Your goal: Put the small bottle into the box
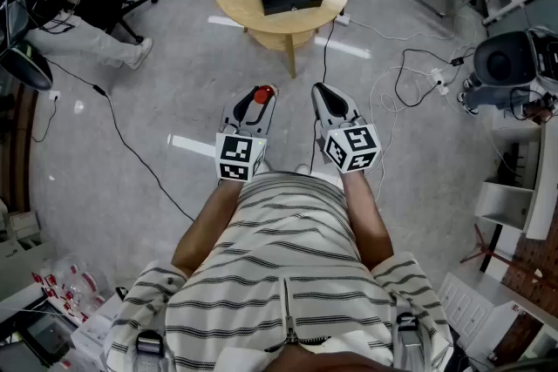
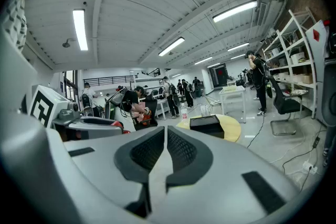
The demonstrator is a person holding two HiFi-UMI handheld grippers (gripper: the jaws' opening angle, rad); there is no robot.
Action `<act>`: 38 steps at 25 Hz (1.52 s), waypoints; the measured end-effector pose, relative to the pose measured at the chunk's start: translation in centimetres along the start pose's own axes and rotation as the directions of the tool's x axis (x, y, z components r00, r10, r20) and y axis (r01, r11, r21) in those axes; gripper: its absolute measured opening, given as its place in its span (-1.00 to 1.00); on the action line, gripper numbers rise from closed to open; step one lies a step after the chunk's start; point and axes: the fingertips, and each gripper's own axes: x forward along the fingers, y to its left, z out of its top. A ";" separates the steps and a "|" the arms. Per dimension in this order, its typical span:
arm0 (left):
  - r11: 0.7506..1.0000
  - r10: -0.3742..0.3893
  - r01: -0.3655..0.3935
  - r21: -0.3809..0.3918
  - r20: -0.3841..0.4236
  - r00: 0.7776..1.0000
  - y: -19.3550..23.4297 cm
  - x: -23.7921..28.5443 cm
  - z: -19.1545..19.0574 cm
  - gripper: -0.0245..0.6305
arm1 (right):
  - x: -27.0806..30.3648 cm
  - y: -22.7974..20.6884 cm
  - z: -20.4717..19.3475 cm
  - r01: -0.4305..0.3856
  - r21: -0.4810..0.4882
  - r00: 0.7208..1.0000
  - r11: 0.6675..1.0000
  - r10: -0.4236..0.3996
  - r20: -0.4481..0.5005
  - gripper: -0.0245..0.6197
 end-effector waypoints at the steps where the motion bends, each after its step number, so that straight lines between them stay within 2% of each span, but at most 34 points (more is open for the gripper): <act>1: 1.000 0.002 -0.002 0.000 0.001 1.000 -0.1 0.2 0.1 -0.46 | -0.1 -0.3 0.0 0.000 0.001 1.000 1.000 0.000 0.001 -0.83; 8: 1.000 0.006 -0.006 0.005 -0.004 1.000 -0.6 1.5 0.3 -0.46 | -0.4 -1.5 0.1 -0.013 0.012 1.000 1.000 0.013 0.011 -0.83; 13: 1.000 0.016 -0.016 -0.005 -0.006 1.000 -1.2 2.3 0.3 -0.46 | -0.8 -1.9 0.2 -0.050 0.008 0.999 0.999 0.050 0.014 -0.83; 25: 0.998 0.062 -0.062 -0.006 -0.012 0.998 -5.0 4.8 0.1 -0.46 | -2.8 -5.6 0.6 -0.105 0.004 0.994 0.994 0.105 0.026 -0.83; 38: 0.996 0.080 -0.080 -0.027 -0.007 0.997 -6.6 6.8 0.4 -0.46 | -2.9 -7.9 0.6 -0.127 -0.005 0.992 0.992 0.127 0.019 -0.83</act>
